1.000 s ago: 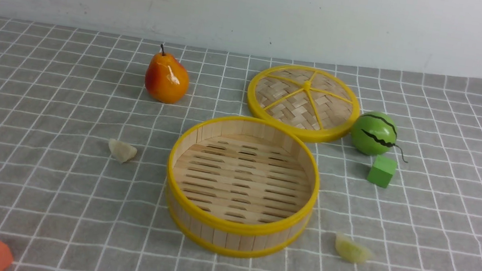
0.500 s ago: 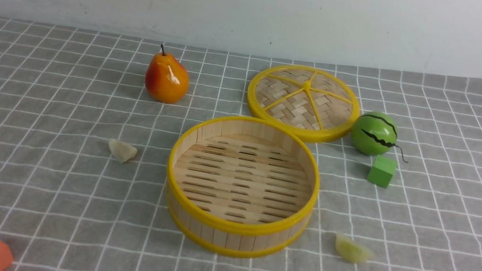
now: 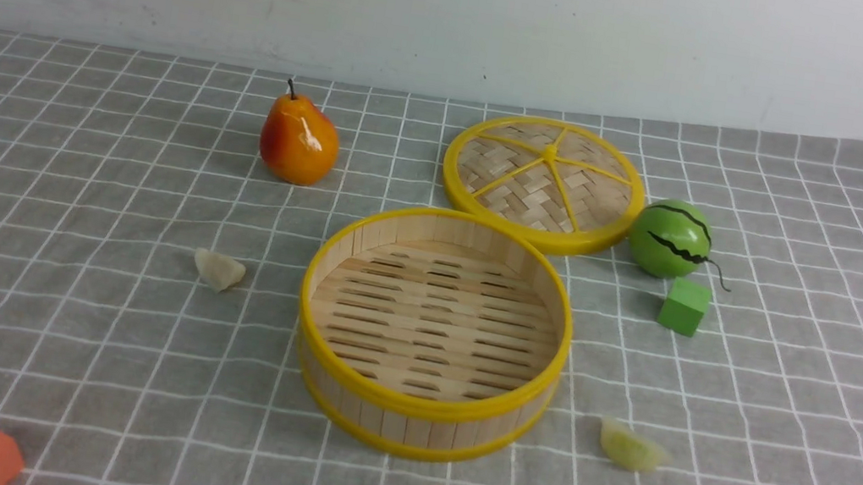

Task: Put the dumplings into the steamer on the table with the grey tablecloth.
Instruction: 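Reach for and grasp a dumpling on the table with the left gripper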

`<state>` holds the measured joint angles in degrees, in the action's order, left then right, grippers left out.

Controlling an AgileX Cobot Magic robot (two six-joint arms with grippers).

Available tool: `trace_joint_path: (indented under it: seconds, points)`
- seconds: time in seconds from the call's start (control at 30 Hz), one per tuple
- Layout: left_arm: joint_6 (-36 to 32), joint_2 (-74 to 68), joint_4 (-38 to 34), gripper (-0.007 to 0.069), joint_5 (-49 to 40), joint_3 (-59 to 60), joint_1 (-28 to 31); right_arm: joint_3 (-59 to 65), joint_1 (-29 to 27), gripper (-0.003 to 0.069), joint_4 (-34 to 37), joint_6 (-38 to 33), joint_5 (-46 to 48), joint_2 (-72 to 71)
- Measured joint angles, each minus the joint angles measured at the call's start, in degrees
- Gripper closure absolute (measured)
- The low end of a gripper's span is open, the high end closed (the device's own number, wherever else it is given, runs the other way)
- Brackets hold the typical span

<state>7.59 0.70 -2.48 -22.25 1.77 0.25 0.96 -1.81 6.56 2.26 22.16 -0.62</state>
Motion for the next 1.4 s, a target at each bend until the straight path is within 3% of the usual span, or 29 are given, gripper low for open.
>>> trace_joint_path:
  seconds: [0.1, 0.17, 0.33, 0.43, 0.5, 0.63, 0.73, 0.9, 0.97, 1.13, 1.2, 1.27, 1.3, 1.4]
  points:
    - [2.42, 0.0, -6.07, 0.0386, 1.19, 0.0, 0.0, 0.0, 0.0, 0.0419, 0.44, 0.0, 0.0, 0.0]
    - [8.89, 0.0, -18.38, 0.0386, 2.64, 0.0, 0.0, 0.0, 0.0, 0.0419, 4.17, 1.75, 0.0, 0.0]
    - [24.37, 0.0, -45.12, 0.0386, 4.62, 0.0, 0.0, 0.28, 0.0, 0.0419, 30.12, 15.27, 2.09, 0.0]
    - [27.39, 0.0, -51.71, 0.0386, 5.65, 0.0, 0.0, 0.59, 0.0, 0.0419, 41.74, 19.98, 3.4, 0.0]
    - [27.91, 0.0, -52.98, 0.0386, 6.08, 0.0, 0.0, 0.59, 0.0, 0.0419, 44.84, 20.03, 3.2, 0.0]
    - [28.07, 0.0, -53.4, 0.0386, 6.28, 0.0, 0.0, 0.59, 0.0, 0.0419, 45.24, 17.03, 1.82, 0.0]
    - [23.51, 0.0, -53.35, 0.0386, 5.36, -0.96, 0.0, 0.4, 0.0, 0.0419, 45.24, 11.15, 1.53, 0.0]
    - [2.99, -1.94, -50.64, 0.0424, -0.02, -12.06, 0.0, -6.6, 0.0, 0.044, 44.82, -3.99, 2.56, 1.66]
    - [-1.24, -6.27, -47.66, 0.0473, -2.78, -16.5, 0.0, -10.19, 0.0, 0.0476, 43.71, -7.36, 2.49, 5.33]
    - [-7.59, -25.58, -34.28, 0.0638, -16.21, -31.44, 0.0, -25.32, 0.0, 0.0664, 35.24, -19.59, 8.44, 23.52]
    - [-8.37, -34.03, -26.96, 0.0638, -24.01, -39.78, 0.0, -33.47, 0.11, 0.0678, 30.99, -24.16, 15.83, 32.25]
    - [-8.62, -38.3, -24.22, 0.0638, -27.94, -42.97, 0.0, -37.44, 0.48, 0.0678, 28.73, -25.14, 20.19, 36.45]
    - [-8.67, -44.15, -20.17, 0.0638, -32.61, -47.96, 0.0, -41.79, 2.26, 0.0678, 25.82, -25.65, 25.3, 41.35]
    - [-8.61, -51.86, -17.26, 0.0638, -35.28, -53.75, 0.0, -46.83, 6.62, 0.0678, 22.85, -25.8, 29.32, 47.98]
